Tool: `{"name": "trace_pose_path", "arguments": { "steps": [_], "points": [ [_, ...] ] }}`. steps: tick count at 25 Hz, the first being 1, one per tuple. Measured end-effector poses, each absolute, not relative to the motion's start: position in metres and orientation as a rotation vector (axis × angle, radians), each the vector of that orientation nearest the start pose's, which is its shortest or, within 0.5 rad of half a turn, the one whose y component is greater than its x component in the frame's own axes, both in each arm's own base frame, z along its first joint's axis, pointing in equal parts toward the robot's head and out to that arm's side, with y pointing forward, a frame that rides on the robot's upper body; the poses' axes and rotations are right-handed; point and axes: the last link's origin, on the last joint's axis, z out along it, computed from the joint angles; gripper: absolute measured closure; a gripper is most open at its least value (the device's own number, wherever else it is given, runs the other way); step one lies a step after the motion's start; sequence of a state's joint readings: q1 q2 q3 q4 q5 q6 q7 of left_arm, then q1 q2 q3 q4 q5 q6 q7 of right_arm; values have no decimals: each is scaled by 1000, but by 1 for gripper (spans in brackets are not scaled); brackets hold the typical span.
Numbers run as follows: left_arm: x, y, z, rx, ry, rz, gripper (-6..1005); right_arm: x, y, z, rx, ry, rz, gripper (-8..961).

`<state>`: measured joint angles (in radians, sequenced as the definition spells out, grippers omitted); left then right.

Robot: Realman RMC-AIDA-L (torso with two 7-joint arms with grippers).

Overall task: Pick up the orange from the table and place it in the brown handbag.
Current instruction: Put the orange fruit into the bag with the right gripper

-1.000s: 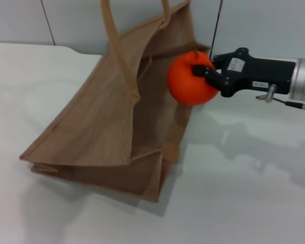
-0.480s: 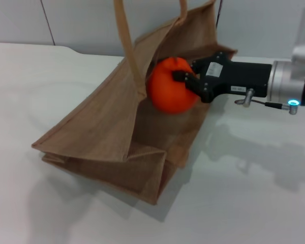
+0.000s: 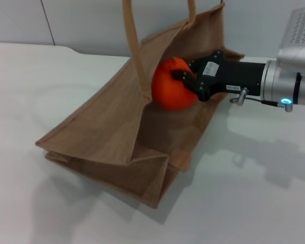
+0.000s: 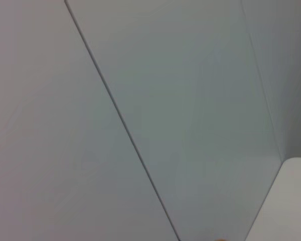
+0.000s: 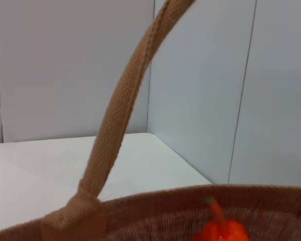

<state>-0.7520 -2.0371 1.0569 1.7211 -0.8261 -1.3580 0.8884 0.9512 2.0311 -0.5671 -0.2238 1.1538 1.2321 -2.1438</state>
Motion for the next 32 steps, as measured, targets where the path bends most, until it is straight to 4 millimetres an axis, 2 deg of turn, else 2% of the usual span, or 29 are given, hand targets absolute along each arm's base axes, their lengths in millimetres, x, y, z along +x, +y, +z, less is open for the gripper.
{"name": "trace_pose_path", "arguments": {
  "steps": [4,9,14,25,29,32],
  "points": [
    [-30,400,130,-2362,-90,-285,875,164,418,-50,-2686,118,683,895],
    [-28,399,131,-2363,-81,-297,875,161,420,-53,-2670,118,687,762],
    [-28,399,131,-2363,-79,-297,876,163,420,-53,-2660,129,689,520],
    [-27,398,131,-2365,-80,-312,876,166,423,-53,-2645,146,666,271],
    [-38,399,135,-2349,-112,-308,876,168,425,-47,-2633,171,664,212],
    [-47,401,137,-2329,-139,-298,875,176,430,-35,-2599,213,655,183]
  ]
}}
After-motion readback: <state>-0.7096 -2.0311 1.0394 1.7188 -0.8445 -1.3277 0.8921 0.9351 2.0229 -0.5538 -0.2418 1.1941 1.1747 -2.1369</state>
